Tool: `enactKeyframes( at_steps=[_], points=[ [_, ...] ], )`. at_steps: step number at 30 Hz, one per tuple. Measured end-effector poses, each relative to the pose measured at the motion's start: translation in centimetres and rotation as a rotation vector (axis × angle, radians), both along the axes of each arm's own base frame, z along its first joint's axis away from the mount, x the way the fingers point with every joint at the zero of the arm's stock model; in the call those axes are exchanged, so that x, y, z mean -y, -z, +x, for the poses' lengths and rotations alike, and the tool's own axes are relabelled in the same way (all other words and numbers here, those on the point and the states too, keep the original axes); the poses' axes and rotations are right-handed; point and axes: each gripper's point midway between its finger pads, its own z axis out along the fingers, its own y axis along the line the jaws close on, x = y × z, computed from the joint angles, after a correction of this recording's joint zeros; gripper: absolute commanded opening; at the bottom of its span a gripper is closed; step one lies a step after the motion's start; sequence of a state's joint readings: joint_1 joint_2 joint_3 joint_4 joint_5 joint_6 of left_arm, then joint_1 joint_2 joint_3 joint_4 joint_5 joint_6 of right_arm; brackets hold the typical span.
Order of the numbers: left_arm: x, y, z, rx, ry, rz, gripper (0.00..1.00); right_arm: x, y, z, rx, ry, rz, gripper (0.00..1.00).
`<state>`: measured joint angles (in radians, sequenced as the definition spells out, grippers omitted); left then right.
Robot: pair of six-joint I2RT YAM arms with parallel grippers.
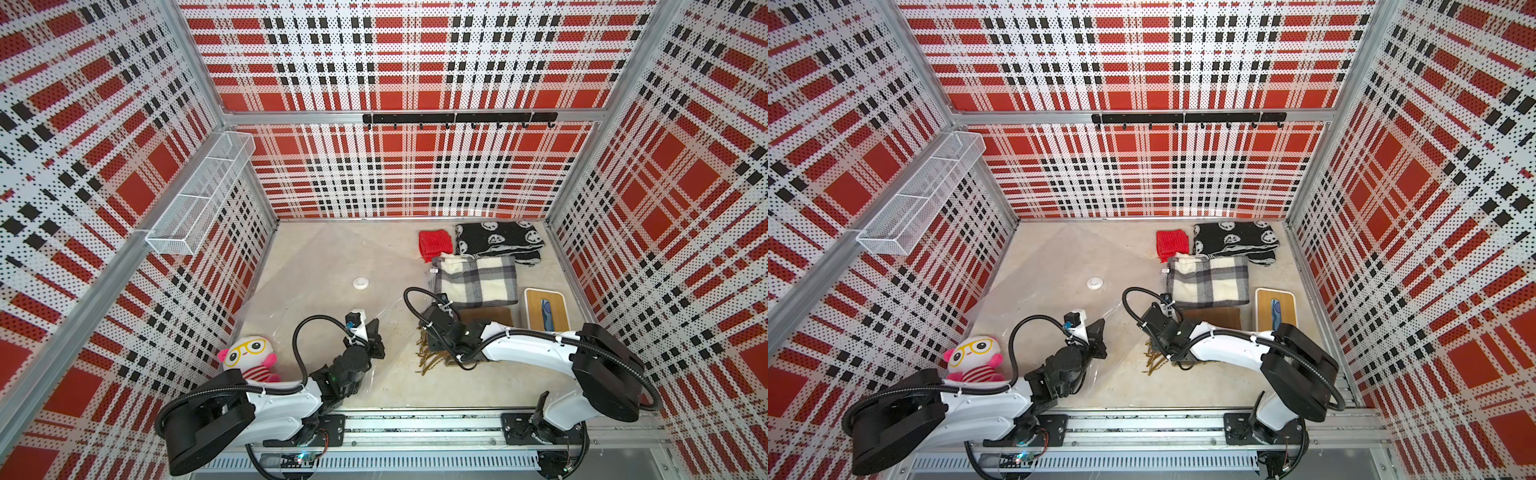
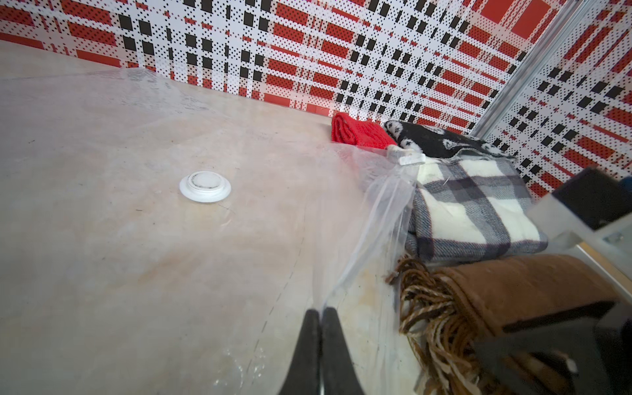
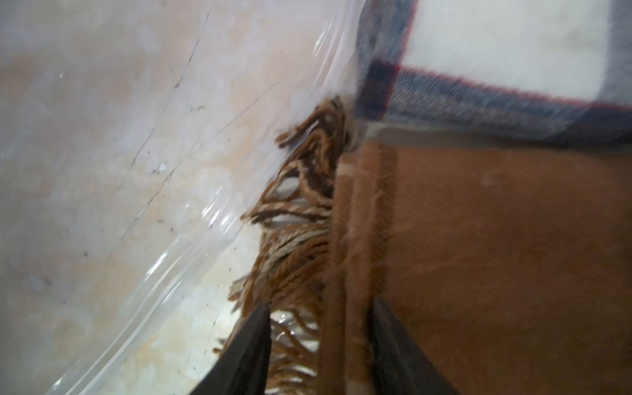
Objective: Take the scarf out of the vacuum bag
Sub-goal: Adjust the scarf at the center of the board.
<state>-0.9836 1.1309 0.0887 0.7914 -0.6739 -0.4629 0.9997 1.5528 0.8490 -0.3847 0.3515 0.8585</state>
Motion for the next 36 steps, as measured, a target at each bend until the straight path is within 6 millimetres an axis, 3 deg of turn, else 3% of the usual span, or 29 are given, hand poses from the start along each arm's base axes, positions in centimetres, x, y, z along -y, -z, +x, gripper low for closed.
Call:
enactKeyframes(
  at_steps=[5,9,16,22,27,33,36],
  points=[
    [0.0,-0.3,-0.1,0.006,0.0,-0.009,0.0,-1.0,0.9,-0.4,-0.016,-0.019,0.025,0.49],
    [-0.1,-0.4,-0.1,0.007,-0.002,-0.007,0.0,-1.2,-0.3,0.1,0.035,-0.007,-0.007,0.49],
    [-0.1,-0.3,-0.1,0.007,-0.005,-0.005,0.0,-0.3,-2.9,3.0,0.164,0.082,-0.139,0.49],
    [-0.2,-0.2,-0.1,0.004,-0.007,-0.001,0.0,1.4,-0.3,3.8,0.148,0.11,-0.255,0.48],
    [-0.2,-0.1,-0.1,0.001,-0.007,0.004,0.0,3.1,1.9,4.4,0.12,0.13,-0.29,0.41],
    [-0.2,0.0,-0.1,0.0,-0.01,0.007,0.0,4.7,2.1,6.2,0.129,0.187,-0.284,0.4],
    [-0.2,0.2,-0.1,-0.004,-0.01,0.013,0.0,4.7,2.0,6.5,0.134,0.181,-0.277,0.51]
  ],
)
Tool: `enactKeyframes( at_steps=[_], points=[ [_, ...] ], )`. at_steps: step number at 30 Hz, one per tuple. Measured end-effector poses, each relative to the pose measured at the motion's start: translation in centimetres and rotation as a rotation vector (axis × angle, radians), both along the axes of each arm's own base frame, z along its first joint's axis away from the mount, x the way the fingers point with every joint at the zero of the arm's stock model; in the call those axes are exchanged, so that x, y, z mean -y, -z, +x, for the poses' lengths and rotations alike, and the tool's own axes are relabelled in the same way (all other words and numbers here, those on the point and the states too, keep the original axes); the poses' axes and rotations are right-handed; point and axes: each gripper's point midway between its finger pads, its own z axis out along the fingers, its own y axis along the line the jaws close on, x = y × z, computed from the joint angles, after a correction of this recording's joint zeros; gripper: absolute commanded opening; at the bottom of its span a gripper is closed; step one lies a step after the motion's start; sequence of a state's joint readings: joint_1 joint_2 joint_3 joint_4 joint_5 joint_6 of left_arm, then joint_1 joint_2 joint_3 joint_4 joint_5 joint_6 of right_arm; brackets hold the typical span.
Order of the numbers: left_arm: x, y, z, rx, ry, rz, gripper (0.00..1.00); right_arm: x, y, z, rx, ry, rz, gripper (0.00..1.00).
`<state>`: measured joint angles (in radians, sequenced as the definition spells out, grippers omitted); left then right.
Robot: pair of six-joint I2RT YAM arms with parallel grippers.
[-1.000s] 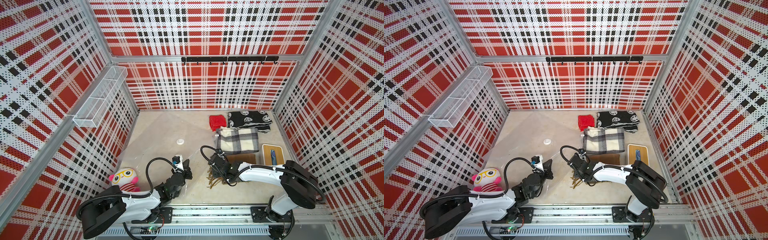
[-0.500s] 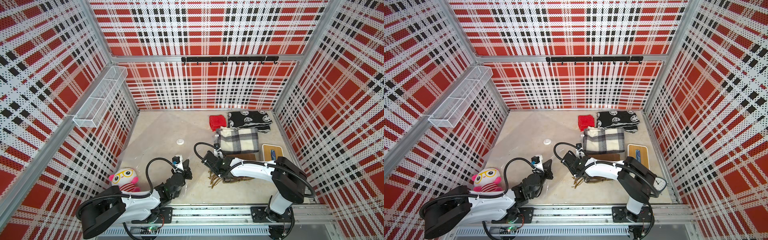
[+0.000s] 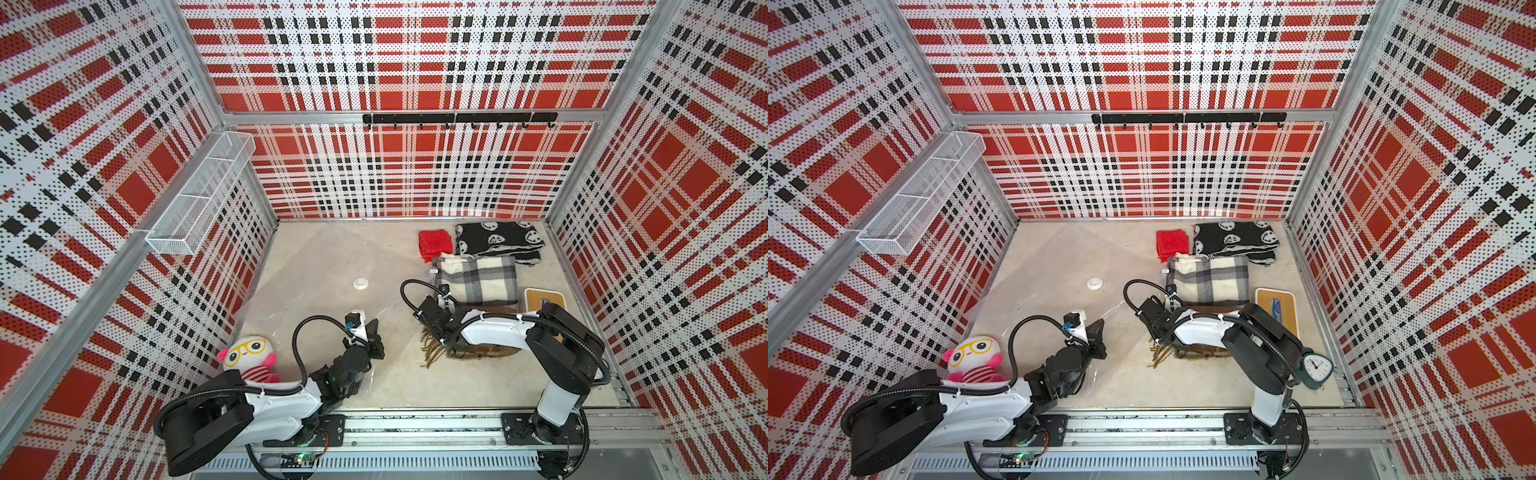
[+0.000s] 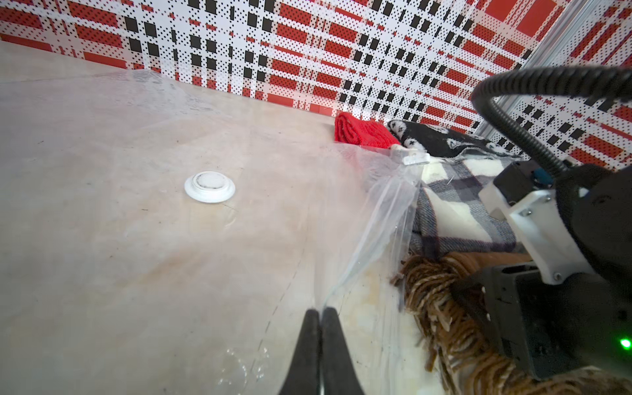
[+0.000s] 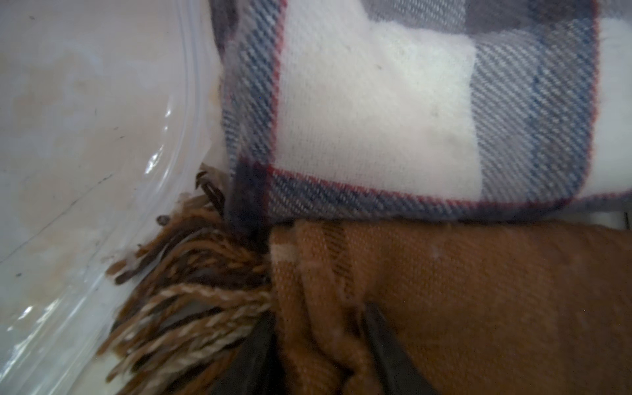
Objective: Take the scarf out of the vacuum bag
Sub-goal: Adjust the scarf at the center of the board, then adjust the vacuum bag at the center of the board.
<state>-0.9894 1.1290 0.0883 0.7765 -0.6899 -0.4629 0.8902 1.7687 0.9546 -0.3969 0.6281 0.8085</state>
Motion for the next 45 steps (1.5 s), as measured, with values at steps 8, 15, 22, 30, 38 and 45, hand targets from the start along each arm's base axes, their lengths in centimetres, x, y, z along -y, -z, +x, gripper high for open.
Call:
enactKeyframes(
  at_steps=[8,15,22,30,38,45],
  points=[
    [0.0,0.4,0.0,-0.009,0.0,0.011,0.0,-1.6,-4.0,0.0,0.049,-0.102,0.209,0.86],
    [0.0,0.9,0.0,-0.02,0.0,0.019,0.03,-2.8,-9.2,5.0,0.14,-0.145,0.458,0.85],
    [1.0,1.4,-0.1,-0.039,0.042,0.033,0.34,-5.8,-9.1,11.3,0.137,-0.194,0.617,0.78],
    [2.0,1.2,-0.1,-0.042,0.079,0.025,0.5,-7.1,-6.9,15.9,0.102,-0.215,0.616,0.54],
    [4.3,0.3,1.2,-0.037,0.112,0.027,0.54,-8.6,-7.5,19.1,0.131,-0.256,0.555,0.49],
    [6.7,0.2,2.9,-0.044,0.178,0.012,0.54,-7.9,-5.5,16.6,0.068,-0.297,0.49,0.57]
  ],
)
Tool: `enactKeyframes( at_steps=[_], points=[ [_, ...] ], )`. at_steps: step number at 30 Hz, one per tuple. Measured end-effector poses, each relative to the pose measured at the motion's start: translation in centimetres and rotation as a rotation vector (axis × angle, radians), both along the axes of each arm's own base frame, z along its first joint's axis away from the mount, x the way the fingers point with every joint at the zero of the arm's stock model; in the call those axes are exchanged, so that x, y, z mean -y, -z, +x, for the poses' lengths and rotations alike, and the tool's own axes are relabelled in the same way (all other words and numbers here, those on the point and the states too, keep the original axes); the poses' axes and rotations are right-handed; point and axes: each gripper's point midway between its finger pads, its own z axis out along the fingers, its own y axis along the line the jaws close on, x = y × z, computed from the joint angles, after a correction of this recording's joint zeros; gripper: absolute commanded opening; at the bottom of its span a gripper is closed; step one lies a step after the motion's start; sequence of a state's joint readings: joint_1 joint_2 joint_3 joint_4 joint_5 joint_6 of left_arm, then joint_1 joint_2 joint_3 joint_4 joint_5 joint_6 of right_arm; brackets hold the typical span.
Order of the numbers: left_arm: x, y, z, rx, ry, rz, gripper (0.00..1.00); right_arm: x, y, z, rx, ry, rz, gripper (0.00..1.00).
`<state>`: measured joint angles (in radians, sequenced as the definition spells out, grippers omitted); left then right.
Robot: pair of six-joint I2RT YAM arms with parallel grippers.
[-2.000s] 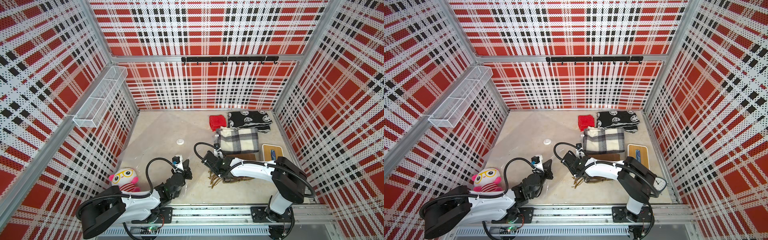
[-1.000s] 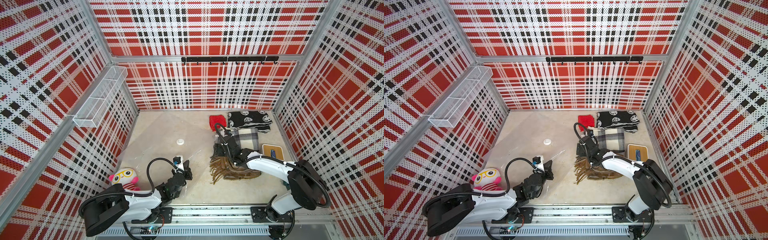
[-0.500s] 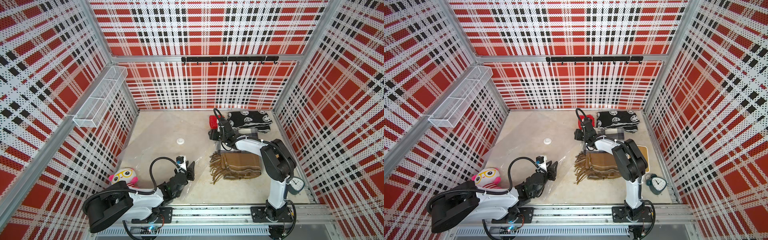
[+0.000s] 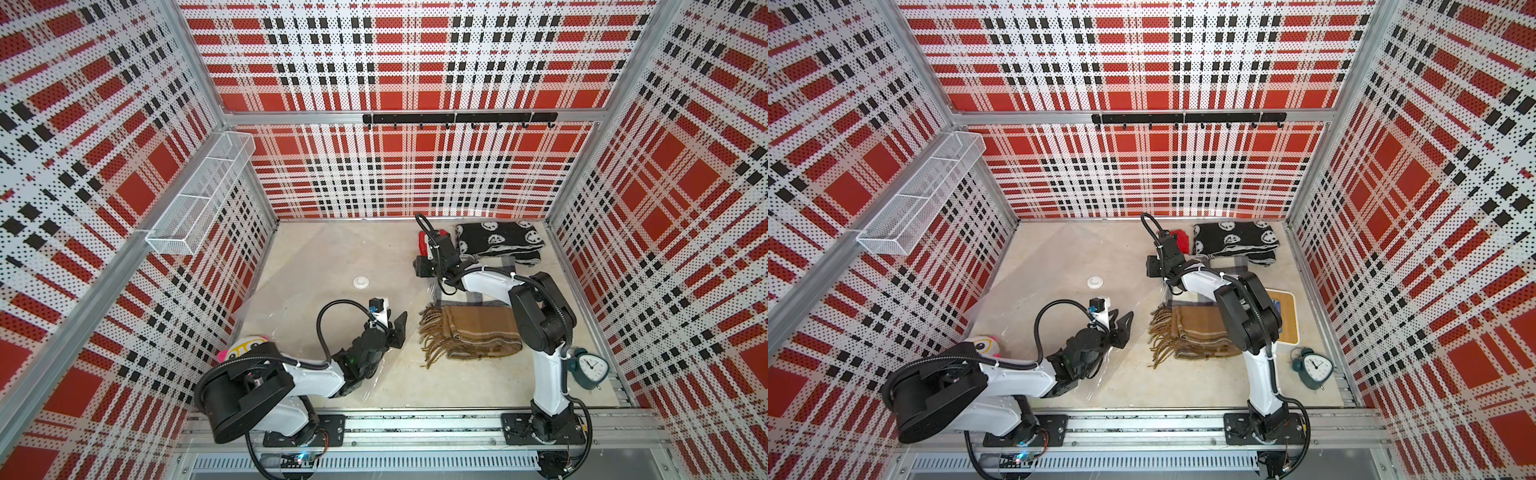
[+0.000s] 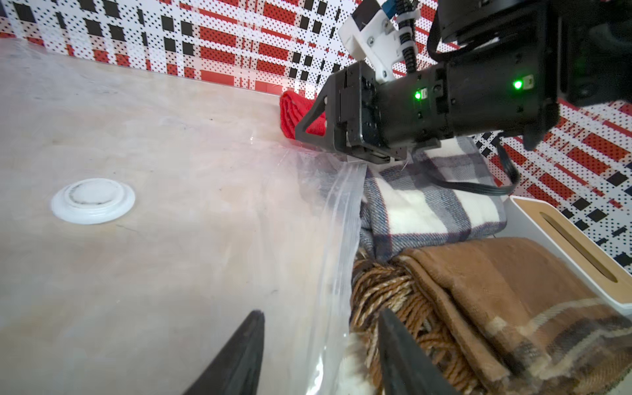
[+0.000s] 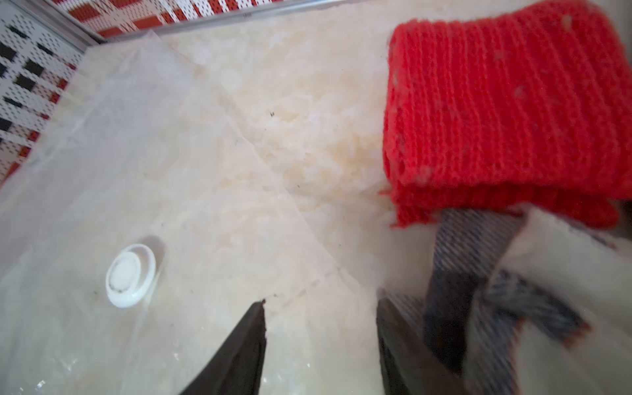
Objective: Take the scarf out of the vacuum bag
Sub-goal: Adjust the vacuum bag at the center of the board.
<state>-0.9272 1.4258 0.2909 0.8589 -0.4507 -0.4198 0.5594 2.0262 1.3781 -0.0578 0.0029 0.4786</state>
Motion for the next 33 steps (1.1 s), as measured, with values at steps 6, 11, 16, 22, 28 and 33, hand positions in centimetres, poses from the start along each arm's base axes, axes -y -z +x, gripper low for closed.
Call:
enactKeyframes(
  at_steps=[6,11,16,22,28,33],
  points=[
    [1.4,3.2,0.2,-0.056,0.018,0.067,0.49,-0.5,-1.3,-3.7,-0.033,-0.078,-0.017,0.59],
    [3.3,4.9,0.9,-0.087,0.035,0.091,0.46,-2.1,-0.7,-5.7,-0.057,-0.146,-0.021,0.56],
    [4.7,6.1,1.7,-0.106,0.04,0.097,0.44,-2.6,1.8,-6.5,-0.11,-0.163,-0.06,0.55],
    [6.1,7.4,2.7,-0.123,0.051,0.106,0.42,-2.3,5.1,-5.6,-0.162,-0.135,-0.121,0.55],
    [5.7,6.8,3.6,-0.121,0.051,0.08,0.43,-1.6,5.9,-4.4,-0.17,-0.109,-0.124,0.53],
    [4.6,4.7,2.7,-0.1,0.051,0.04,0.39,-2.2,5.9,-3.0,-0.155,-0.101,-0.121,0.52]
  ],
)
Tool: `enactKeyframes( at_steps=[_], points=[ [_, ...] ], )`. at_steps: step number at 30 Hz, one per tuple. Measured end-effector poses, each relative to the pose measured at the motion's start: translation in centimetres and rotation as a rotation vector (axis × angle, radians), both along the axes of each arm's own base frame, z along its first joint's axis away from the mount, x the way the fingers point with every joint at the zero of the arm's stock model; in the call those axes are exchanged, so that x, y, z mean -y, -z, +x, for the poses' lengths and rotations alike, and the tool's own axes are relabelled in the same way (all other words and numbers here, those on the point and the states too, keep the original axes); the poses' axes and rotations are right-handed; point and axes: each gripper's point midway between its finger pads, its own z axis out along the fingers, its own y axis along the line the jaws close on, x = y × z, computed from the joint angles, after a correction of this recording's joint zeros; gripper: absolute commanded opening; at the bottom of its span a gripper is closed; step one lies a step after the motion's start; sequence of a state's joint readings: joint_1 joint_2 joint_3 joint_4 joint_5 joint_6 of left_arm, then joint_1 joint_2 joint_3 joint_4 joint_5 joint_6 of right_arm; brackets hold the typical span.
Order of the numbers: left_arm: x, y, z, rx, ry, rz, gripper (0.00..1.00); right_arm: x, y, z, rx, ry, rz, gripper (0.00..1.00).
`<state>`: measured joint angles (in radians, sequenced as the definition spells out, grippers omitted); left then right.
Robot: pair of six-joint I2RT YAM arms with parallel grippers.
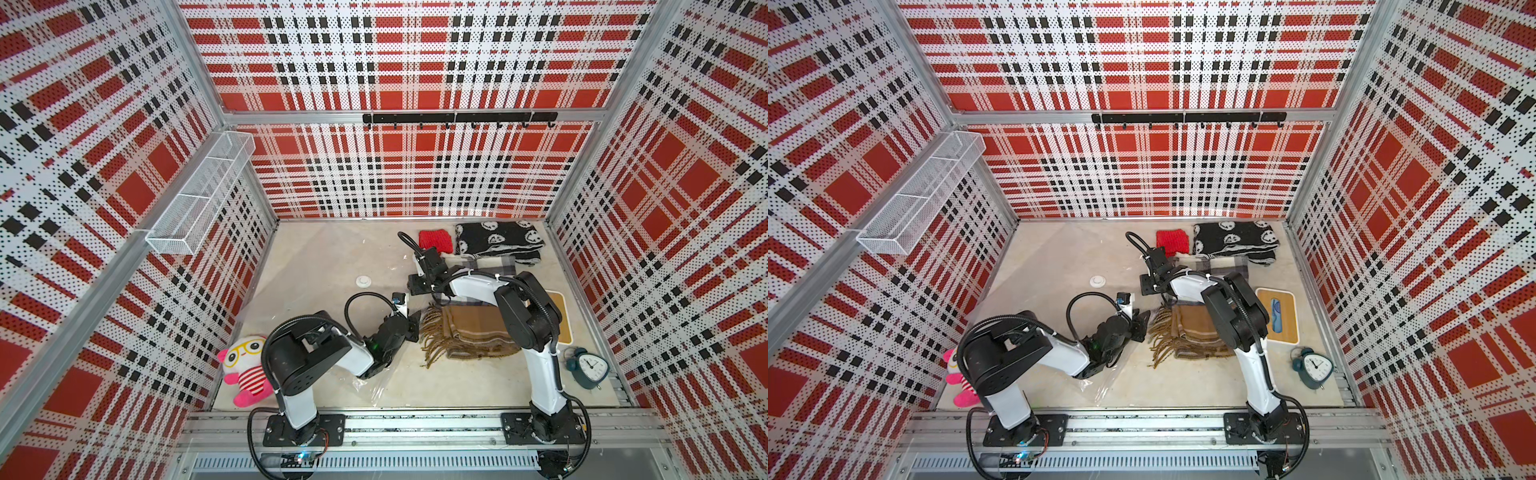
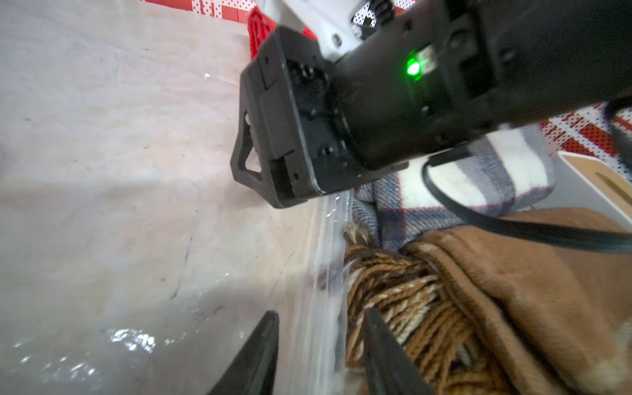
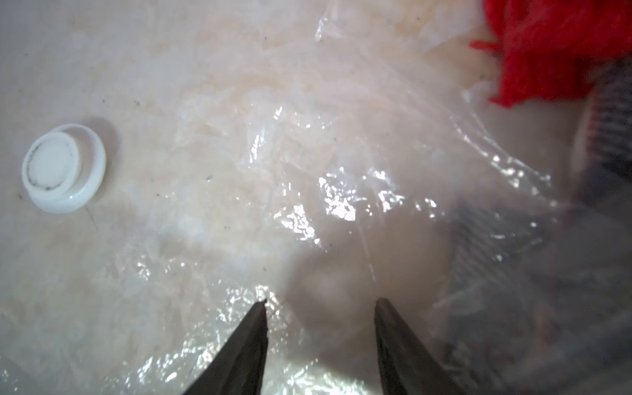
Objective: Take the scarf out of the vacuum bag
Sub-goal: Adjust the vacuum bag at the center of the board, then reset both arms
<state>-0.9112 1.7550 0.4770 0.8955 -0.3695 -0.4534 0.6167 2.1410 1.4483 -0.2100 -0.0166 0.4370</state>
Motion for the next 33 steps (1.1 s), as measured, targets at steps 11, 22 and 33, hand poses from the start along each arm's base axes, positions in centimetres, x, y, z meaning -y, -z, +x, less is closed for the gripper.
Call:
enactKeyframes(
  at_steps=[11,22,33],
  points=[
    [-1.5,3.5,-3.5,-0.083,0.018,0.038,0.39,0.8,-3.0,-0.4,0.04,0.017,0.011,0.65],
    [-3.9,-9.6,-2.6,0.164,-0.103,-0.157,0.98,6.6,-22.9,-0.5,0.443,0.135,0.291,1.0],
    [-28.0,-18.3,2.1,0.475,-0.803,-0.069,0.95,24.7,-17.0,-1.0,0.619,0.526,-0.058,0.98]
  ],
)
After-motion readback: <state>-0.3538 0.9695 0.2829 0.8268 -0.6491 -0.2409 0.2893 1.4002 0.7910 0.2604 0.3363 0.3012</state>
